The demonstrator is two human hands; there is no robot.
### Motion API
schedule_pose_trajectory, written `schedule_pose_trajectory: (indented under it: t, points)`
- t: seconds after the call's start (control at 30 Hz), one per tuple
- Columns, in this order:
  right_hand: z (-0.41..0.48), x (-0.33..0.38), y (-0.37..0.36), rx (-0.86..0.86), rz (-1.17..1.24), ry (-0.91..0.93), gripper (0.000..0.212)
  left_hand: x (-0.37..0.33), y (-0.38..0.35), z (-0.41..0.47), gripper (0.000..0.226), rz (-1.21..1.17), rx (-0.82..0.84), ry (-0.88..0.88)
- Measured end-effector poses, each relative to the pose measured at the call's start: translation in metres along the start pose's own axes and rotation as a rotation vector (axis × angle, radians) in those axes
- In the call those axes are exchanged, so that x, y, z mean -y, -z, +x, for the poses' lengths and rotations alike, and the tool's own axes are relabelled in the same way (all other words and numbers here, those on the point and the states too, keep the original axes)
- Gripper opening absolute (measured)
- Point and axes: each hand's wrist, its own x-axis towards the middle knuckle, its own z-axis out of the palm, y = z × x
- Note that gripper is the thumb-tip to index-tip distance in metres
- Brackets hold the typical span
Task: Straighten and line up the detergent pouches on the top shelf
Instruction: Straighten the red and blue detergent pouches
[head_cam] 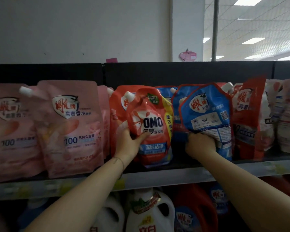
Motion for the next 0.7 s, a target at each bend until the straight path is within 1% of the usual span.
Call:
schedule_pose_trajectory:
  t: [0.07, 0.13, 0.23, 0.3, 0.33, 0.37, 0.4, 0.47, 0.53, 0.6, 0.7]
  points:
    - [-0.003, 0.007, 0.005, -0.013, 0.060, 0.000, 0.025, 0.003, 0.015, -0.001, 0.049, 0.023, -0.062, 0.053]
    - [-0.005, 0.018, 0.007, -0.009, 0.208, 0.032, 0.026, 0.004, 0.025, -0.002, 0.057, 0.083, -0.087, 0.129]
    - [-0.007, 0.040, 0.009, 0.044, 0.600, 0.144, 0.017, 0.006, 0.030, -0.004, 0.060, 0.130, -0.096, 0.132]
    - [-0.010, 0.053, 0.013, 0.057, 0.807, 0.156, 0.009, 0.007, 0.032, -0.004, 0.060, 0.134, -0.114, 0.125]
    - [-0.011, 0.057, 0.015, 0.074, 0.887, 0.141, 0.009, 0.008, 0.033, -0.004, 0.060, 0.132, -0.124, 0.123]
    - [-0.012, 0.059, 0.015, 0.110, 0.973, 0.115, 0.012, 0.009, 0.034, -0.004, 0.060, 0.133, -0.130, 0.121]
    - [-0.013, 0.060, 0.015, 0.162, 1.066, 0.092, 0.019, 0.010, 0.035, -0.004, 0.060, 0.134, -0.136, 0.113]
    - [-0.016, 0.061, 0.012, 0.304, 1.226, 0.096, 0.043, 0.009, 0.038, -0.005, 0.057, 0.145, -0.139, 0.092]
    - [-0.019, 0.066, 0.010, 0.389, 1.265, 0.147, 0.061, 0.011, 0.040, -0.007, 0.054, 0.129, -0.149, 0.062]
    - [-0.019, 0.072, 0.008, 0.373, 1.246, 0.155, 0.067, 0.015, 0.041, -0.008, 0.054, 0.096, -0.160, 0.033]
    - [-0.016, 0.078, 0.006, 0.328, 1.240, 0.109, 0.070, 0.023, 0.038, -0.014, 0.058, 0.060, -0.155, -0.032]
